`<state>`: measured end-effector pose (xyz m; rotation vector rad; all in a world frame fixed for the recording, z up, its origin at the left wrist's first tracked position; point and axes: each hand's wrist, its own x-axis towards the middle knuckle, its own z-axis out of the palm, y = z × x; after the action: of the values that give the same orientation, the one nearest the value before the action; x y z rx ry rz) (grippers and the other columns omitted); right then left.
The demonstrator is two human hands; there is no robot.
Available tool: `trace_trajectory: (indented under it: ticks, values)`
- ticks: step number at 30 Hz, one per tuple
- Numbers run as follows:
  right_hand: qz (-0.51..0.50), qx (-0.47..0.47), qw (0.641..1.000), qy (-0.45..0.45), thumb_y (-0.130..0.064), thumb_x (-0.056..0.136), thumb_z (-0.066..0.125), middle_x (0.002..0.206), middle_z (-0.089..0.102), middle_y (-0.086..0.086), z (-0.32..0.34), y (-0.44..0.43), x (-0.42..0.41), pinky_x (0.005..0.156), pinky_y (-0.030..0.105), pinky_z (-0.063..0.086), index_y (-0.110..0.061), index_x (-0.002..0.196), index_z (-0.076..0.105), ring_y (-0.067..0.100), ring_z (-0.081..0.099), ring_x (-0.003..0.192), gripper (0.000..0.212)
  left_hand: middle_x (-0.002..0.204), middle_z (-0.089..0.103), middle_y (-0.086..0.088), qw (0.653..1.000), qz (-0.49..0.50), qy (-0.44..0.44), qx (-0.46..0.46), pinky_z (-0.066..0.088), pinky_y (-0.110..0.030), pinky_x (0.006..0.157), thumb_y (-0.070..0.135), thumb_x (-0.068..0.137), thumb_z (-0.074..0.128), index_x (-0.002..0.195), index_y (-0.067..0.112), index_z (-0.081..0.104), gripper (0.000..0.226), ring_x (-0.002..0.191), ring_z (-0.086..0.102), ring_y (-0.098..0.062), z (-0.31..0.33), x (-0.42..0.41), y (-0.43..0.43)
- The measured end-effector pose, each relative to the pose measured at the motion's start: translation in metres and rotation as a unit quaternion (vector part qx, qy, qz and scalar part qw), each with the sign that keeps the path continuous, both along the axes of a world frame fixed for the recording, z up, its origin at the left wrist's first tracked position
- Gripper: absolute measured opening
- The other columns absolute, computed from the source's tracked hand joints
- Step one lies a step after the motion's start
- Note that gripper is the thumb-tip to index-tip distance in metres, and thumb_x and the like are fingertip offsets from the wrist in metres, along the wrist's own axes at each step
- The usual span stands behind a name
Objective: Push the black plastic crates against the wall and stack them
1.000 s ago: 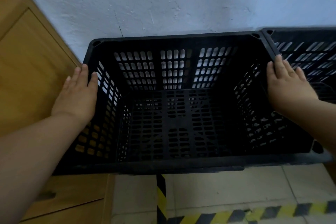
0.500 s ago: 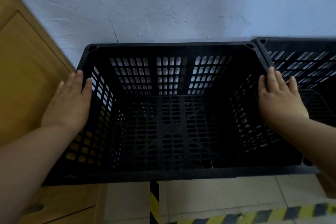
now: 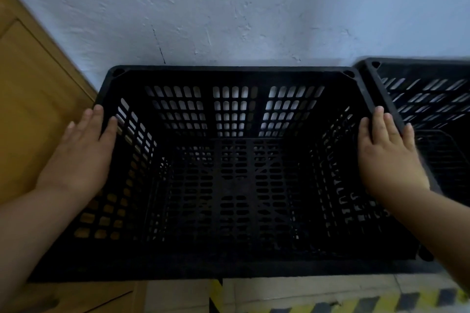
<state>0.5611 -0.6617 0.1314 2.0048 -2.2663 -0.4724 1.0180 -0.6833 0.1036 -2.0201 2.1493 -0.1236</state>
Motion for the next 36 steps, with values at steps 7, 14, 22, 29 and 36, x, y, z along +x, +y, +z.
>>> trace_trajectory:
  ticks: [7, 14, 22, 29, 36]
  values:
    - [0.002, 0.005, 1.0, -0.001, -0.003, 0.092, 0.033, 0.151, -0.027, 0.024, 0.0, 0.0, 0.0, 0.115, 0.051, -0.009, 0.0, 0.142, -0.019, 0.035, -0.021, 0.142, 0.072, 0.154, 0.007, -0.023, 1.0, -0.005, -0.014, -0.02, 0.011, -0.046, 0.114, -0.01, 0.071, 0.064, 0.144, 0.001, 0.015, 0.089, 0.143, 0.01, -0.034, -0.006, 0.002, 0.003]
    - [0.022, -0.007, 1.0, -0.02, -0.002, 0.091, 0.032, 0.151, -0.028, 0.023, 0.002, -0.026, 0.003, 0.115, 0.052, -0.008, -0.001, 0.14, -0.022, 0.034, -0.021, 0.143, 0.073, 0.151, 0.018, -0.025, 0.999, 0.011, -0.011, -0.039, 0.021, -0.052, 0.111, -0.013, 0.064, 0.068, 0.142, -0.002, 0.023, 0.091, 0.139, 0.021, -0.036, -0.014, 0.009, -0.001]
    - [0.057, -0.057, 0.996, -0.035, 0.003, 0.083, 0.045, 0.153, -0.016, 0.023, -0.008, -0.036, -0.002, 0.113, 0.048, -0.016, -0.001, 0.142, -0.008, 0.034, -0.009, 0.145, 0.079, 0.149, 0.024, -0.026, 0.999, 0.01, -0.026, -0.044, 0.028, -0.059, 0.104, -0.013, 0.048, 0.078, 0.14, -0.001, 0.027, 0.106, 0.135, 0.027, -0.038, -0.025, 0.019, -0.009]
    - [0.033, -0.034, 0.999, -0.004, 0.01, 0.072, 0.057, 0.153, -0.005, 0.024, -0.013, -0.035, -0.006, 0.107, 0.045, -0.023, 0.002, 0.143, 0.008, 0.034, 0.002, 0.144, 0.086, 0.151, 0.019, -0.022, 0.999, 0.024, -0.02, -0.041, 0.014, -0.057, 0.111, -0.007, 0.043, 0.083, 0.143, 0.003, 0.02, 0.119, 0.136, 0.024, -0.036, -0.039, 0.03, -0.015]
    - [0.027, -0.02, 0.999, -0.028, -0.004, 0.092, 0.026, 0.136, -0.041, 0.015, -0.003, -0.034, 0.002, 0.114, 0.051, -0.013, -0.002, 0.137, -0.025, 0.032, -0.023, 0.142, 0.068, 0.155, 0.011, -0.021, 0.999, 0.042, 0.019, -0.005, -0.003, -0.041, 0.119, 0.0, 0.052, 0.081, 0.146, 0.009, 0.007, 0.12, 0.141, 0.016, -0.038, -0.049, 0.035, -0.021]
